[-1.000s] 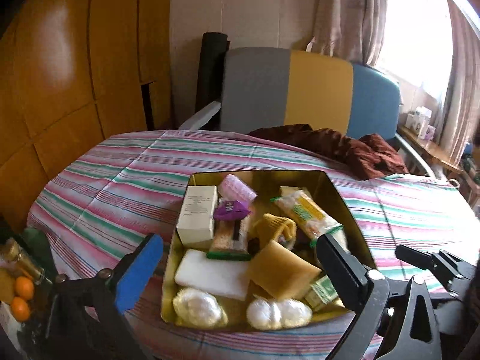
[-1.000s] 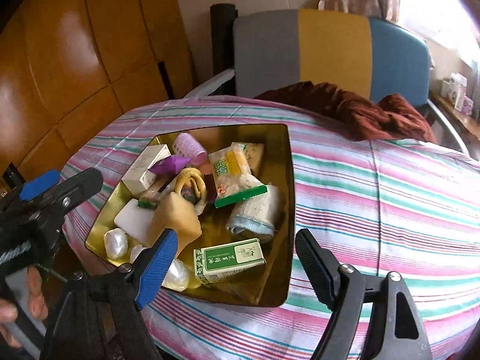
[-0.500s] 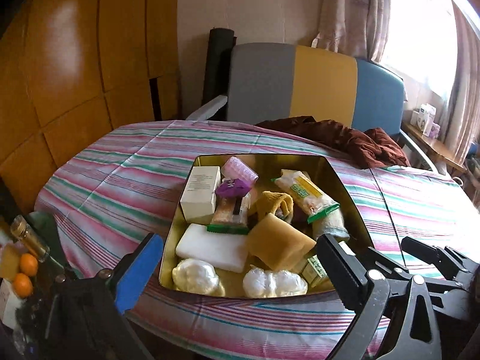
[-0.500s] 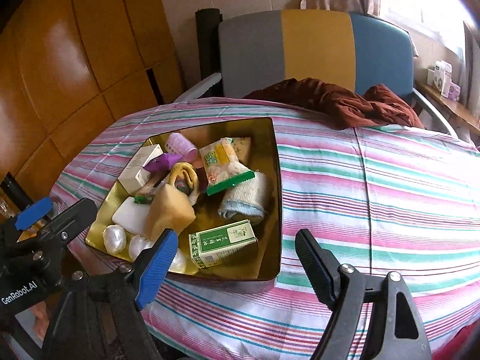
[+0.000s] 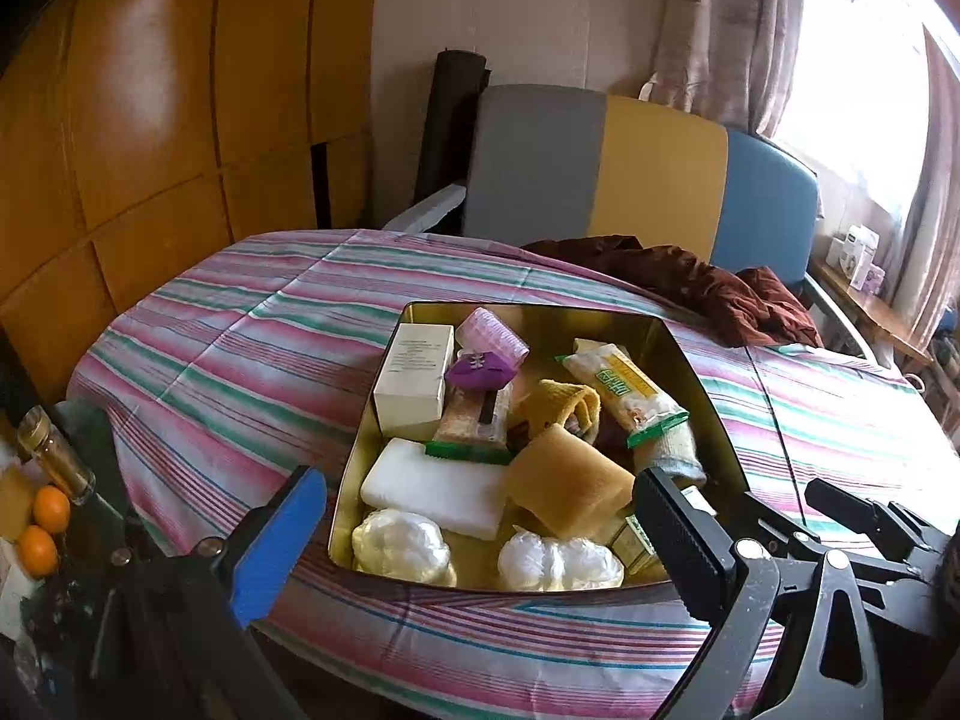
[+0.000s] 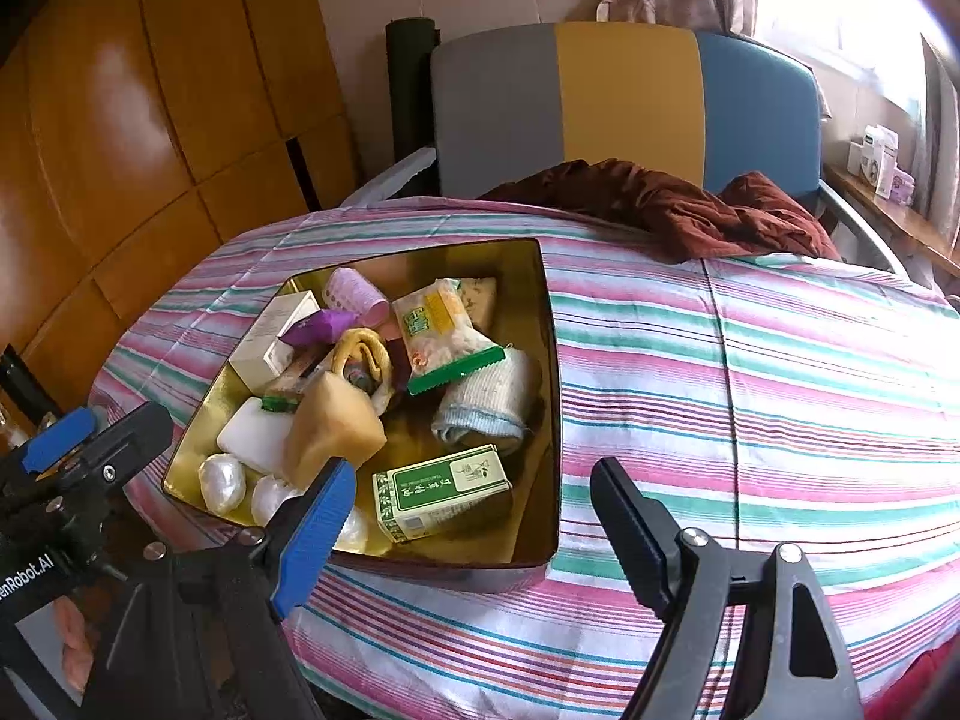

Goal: Organize objects

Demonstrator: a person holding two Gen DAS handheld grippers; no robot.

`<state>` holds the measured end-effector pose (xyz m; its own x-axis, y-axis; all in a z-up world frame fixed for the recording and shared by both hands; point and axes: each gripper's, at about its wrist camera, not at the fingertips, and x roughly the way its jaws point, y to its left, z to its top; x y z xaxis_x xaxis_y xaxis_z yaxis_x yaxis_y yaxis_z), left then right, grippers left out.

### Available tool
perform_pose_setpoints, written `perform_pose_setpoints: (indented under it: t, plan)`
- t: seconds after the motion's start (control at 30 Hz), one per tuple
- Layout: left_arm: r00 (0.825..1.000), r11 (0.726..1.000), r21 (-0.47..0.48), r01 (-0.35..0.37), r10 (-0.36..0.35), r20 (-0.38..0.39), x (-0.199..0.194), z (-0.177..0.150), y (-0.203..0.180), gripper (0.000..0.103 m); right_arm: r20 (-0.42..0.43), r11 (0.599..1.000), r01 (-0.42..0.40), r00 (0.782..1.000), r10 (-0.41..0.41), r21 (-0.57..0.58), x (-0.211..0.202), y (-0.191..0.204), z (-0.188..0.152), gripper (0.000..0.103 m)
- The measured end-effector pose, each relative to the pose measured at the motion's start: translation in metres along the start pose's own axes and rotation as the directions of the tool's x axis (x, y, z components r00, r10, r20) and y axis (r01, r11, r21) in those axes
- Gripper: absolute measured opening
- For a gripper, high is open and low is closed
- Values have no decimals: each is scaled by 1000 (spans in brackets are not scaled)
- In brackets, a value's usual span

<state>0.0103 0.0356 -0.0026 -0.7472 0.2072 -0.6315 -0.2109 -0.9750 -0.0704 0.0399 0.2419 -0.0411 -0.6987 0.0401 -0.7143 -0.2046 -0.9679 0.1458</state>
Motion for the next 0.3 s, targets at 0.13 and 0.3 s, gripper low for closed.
perform_pose_setpoints:
  t: [0.13,0.3]
  plan:
    - [1000,1000,-2,-9,9,10,1,-1,2,102,-9,1000,-2,1000,2,-4,4,1,0,82]
    - [1000,1000,8,-6,6,13,2,-1,3,99,-11,1000,-1,1000,1,-7,7,2,1,82]
